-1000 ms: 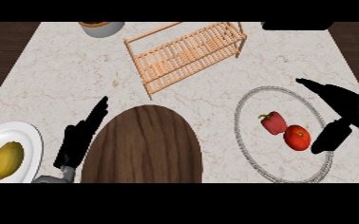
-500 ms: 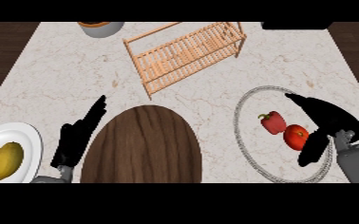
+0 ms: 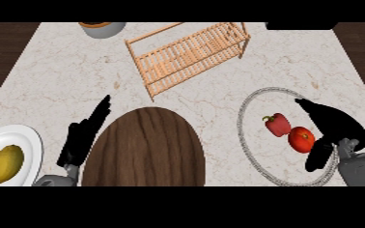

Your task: Pick the tomato from the placemat and place it in the tiered shelf

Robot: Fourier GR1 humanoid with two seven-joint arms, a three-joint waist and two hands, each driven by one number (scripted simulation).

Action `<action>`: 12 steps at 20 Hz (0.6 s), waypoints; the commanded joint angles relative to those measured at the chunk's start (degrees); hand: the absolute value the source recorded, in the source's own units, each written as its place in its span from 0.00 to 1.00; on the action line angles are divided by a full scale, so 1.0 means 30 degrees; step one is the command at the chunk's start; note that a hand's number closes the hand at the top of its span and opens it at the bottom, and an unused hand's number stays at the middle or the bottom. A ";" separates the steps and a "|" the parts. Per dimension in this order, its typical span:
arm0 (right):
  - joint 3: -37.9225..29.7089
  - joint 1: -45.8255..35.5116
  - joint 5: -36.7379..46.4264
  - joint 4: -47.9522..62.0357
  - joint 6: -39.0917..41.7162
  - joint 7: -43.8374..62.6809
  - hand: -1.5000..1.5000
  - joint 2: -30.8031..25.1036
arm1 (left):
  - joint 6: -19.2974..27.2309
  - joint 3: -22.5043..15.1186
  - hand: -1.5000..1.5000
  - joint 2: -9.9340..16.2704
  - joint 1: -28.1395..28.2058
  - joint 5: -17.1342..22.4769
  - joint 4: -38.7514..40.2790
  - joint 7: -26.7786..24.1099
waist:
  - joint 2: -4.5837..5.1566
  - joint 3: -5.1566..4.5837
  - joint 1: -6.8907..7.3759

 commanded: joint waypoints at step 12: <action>-0.1362 0.0520 0.4197 0.2230 0.0053 -0.2902 0.00 0.1997 | -0.1203 0.1139 0.50 -0.0737 0.1442 -0.1078 -0.1814 0.0642 | -0.0008 0.0005 0.0062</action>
